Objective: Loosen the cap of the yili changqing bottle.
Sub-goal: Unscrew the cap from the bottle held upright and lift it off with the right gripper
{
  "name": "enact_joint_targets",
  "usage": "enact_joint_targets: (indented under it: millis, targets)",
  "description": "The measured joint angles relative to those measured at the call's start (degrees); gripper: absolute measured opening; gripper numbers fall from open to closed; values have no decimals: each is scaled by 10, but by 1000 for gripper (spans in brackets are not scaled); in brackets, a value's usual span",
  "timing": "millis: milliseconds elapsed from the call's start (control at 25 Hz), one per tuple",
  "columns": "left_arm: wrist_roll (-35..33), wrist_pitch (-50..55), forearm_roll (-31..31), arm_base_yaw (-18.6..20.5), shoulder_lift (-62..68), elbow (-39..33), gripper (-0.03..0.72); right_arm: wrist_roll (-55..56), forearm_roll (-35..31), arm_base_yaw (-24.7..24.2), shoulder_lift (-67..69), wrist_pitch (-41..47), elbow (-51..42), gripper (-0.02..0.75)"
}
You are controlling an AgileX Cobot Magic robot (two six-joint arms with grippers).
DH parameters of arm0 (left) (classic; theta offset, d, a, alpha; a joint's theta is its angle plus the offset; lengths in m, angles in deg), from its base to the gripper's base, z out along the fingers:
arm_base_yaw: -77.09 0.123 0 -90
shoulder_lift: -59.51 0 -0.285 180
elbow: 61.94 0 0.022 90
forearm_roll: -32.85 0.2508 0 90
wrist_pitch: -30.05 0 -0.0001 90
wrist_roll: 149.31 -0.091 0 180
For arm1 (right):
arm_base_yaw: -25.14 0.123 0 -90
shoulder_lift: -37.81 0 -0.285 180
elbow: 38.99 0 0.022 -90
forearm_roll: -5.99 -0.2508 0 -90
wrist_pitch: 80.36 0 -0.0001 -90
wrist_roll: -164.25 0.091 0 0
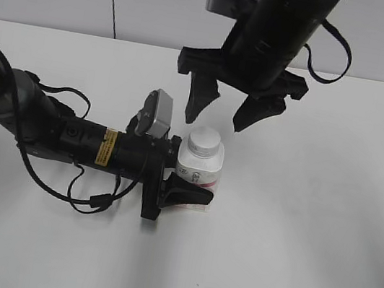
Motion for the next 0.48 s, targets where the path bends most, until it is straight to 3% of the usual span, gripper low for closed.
enact_joint_targets:
  millis: [480]
  targets:
    - [0,0,-1,0,0,0,397,11,-4,0,32,1,0,577]
